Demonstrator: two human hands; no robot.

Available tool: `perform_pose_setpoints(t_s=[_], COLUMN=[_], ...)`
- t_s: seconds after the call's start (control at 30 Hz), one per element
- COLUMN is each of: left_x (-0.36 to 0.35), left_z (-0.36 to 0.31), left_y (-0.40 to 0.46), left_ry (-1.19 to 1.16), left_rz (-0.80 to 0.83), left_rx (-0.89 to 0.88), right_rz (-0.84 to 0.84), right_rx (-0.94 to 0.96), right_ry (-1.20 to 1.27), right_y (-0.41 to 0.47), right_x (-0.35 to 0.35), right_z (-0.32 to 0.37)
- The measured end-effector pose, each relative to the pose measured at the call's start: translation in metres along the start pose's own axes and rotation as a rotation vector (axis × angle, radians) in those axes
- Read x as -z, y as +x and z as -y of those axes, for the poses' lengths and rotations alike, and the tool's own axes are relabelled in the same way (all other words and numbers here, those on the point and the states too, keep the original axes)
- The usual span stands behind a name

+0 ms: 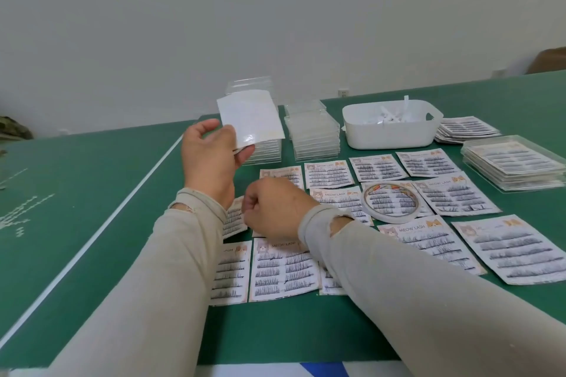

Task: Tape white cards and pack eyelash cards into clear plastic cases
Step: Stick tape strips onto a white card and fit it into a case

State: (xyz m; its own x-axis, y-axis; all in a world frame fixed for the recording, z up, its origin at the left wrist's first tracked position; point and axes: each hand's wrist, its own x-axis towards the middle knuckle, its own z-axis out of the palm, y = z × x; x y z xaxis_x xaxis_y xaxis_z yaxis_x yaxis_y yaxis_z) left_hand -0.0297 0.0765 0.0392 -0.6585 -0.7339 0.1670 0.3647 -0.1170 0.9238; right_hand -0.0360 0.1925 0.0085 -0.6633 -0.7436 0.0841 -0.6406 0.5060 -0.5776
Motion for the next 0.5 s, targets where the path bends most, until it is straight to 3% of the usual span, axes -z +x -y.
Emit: perform_pose_setpoints(t_s=[0.1, 0.2, 0.27, 0.5], left_x=[-0.009, -0.018, -0.026, -0.052], left_z=[0.007, 0.017, 0.026, 0.049], left_y=[-0.009, -0.017, -0.024, -0.039], left_ry=[-0.001, 0.063, 0.142, 0.267], left_rz=[0.109, 0.266, 0.335, 0.474], left_rx=[0.023, 0.059, 0.082, 0.04], right_rz=[-0.161, -0.392, -0.473, -0.547], right_rx=[-0.106, -0.363, -0.404, -0.191], right_ry=[0.185, 0.672, 0.819, 0.375], right_y=[-0.011, -0.025, -0.032, -0.052], right_x=[0.019, 0.052, 0.072, 0.084], right_z=[-0.023, -0.051, -0.069, -0.106])
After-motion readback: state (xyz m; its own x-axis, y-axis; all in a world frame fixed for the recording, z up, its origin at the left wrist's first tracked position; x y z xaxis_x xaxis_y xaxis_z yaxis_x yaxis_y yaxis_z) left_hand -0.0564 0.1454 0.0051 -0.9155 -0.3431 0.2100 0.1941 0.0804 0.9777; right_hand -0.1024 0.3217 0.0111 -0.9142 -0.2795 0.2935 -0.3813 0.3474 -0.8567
